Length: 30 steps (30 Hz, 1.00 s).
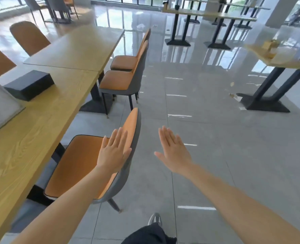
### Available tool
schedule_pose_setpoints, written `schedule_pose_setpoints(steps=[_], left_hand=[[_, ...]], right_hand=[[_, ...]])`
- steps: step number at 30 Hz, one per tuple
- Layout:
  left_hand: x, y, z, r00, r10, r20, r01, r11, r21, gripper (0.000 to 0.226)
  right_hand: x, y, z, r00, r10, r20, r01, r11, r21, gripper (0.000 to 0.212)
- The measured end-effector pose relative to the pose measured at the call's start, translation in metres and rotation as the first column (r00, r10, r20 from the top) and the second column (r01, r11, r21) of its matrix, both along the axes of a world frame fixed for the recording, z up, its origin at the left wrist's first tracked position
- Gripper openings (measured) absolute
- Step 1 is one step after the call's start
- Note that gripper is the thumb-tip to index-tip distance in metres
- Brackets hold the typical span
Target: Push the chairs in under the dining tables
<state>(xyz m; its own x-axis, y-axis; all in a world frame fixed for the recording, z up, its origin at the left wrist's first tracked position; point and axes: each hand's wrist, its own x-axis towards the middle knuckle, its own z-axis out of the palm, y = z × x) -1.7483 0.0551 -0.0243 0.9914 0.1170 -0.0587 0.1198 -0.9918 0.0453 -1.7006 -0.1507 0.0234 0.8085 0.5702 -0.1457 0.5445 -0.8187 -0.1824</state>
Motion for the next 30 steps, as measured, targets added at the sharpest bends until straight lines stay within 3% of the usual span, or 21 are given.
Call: schedule_pose_setpoints(steps=[8, 14, 17, 22, 30], left_hand=[[0.084, 0.021, 0.004, 0.964, 0.264, 0.014, -0.264, 0.964, -0.011, 0.072], [0.107, 0.023, -0.001, 0.86, 0.511, 0.012, -0.508, 0.857, -0.088, 0.075], [0.116, 0.017, -0.004, 0.753, 0.658, -0.003, -0.653, 0.748, -0.12, 0.078], [0.131, -0.015, -0.003, 0.526, 0.85, -0.037, -0.847, 0.52, -0.105, 0.063], [0.155, -0.079, -0.014, 0.28, 0.945, -0.172, -0.96, 0.272, -0.07, 0.064]], right_hand=[[0.143, 0.058, 0.011, 0.957, 0.291, -0.015, -0.291, 0.956, -0.026, 0.075], [0.208, 0.104, 0.002, 0.858, 0.511, -0.058, -0.512, 0.859, -0.003, 0.074], [0.235, 0.125, -0.01, 0.758, 0.651, -0.039, -0.651, 0.759, 0.013, 0.086], [0.275, 0.137, -0.01, 0.583, 0.807, -0.096, -0.811, 0.584, -0.022, 0.072], [0.315, 0.126, -0.019, 0.351, 0.917, -0.192, -0.936, 0.352, -0.027, 0.073]])
